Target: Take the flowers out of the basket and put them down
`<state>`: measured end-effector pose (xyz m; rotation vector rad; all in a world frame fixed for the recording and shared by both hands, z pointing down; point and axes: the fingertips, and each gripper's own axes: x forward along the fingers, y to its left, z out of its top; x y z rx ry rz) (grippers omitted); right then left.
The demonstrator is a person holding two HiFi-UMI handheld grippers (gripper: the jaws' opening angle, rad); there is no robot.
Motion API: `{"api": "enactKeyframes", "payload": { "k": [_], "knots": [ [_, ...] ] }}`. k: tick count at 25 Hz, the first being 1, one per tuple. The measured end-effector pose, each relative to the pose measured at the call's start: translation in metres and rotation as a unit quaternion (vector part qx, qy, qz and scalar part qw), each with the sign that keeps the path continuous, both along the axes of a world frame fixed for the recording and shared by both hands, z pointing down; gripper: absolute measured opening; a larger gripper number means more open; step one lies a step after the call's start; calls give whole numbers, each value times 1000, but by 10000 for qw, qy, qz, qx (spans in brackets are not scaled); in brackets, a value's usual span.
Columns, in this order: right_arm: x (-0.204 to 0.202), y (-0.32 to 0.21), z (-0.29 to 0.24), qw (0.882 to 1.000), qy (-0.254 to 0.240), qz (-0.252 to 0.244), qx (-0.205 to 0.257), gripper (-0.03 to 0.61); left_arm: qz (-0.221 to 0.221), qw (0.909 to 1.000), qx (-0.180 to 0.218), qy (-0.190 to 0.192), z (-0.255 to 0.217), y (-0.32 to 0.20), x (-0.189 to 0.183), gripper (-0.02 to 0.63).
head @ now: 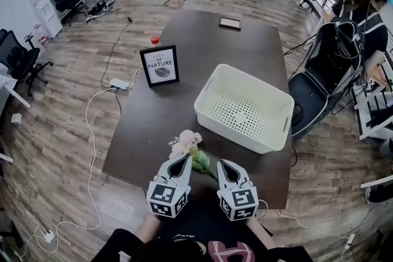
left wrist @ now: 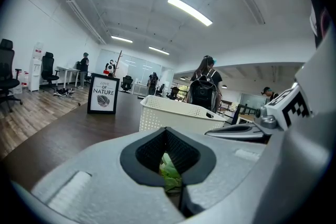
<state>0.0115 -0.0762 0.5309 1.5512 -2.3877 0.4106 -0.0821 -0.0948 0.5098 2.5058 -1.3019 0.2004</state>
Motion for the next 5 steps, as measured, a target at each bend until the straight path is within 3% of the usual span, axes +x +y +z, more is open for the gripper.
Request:
{"api": "enactKeyframes", "payload": {
  "k": [5],
  "knots": [
    [1,0,-1,10000,35,-40,16,6,16,10000,-8,-6,0,-1,4,9]
  ]
}}
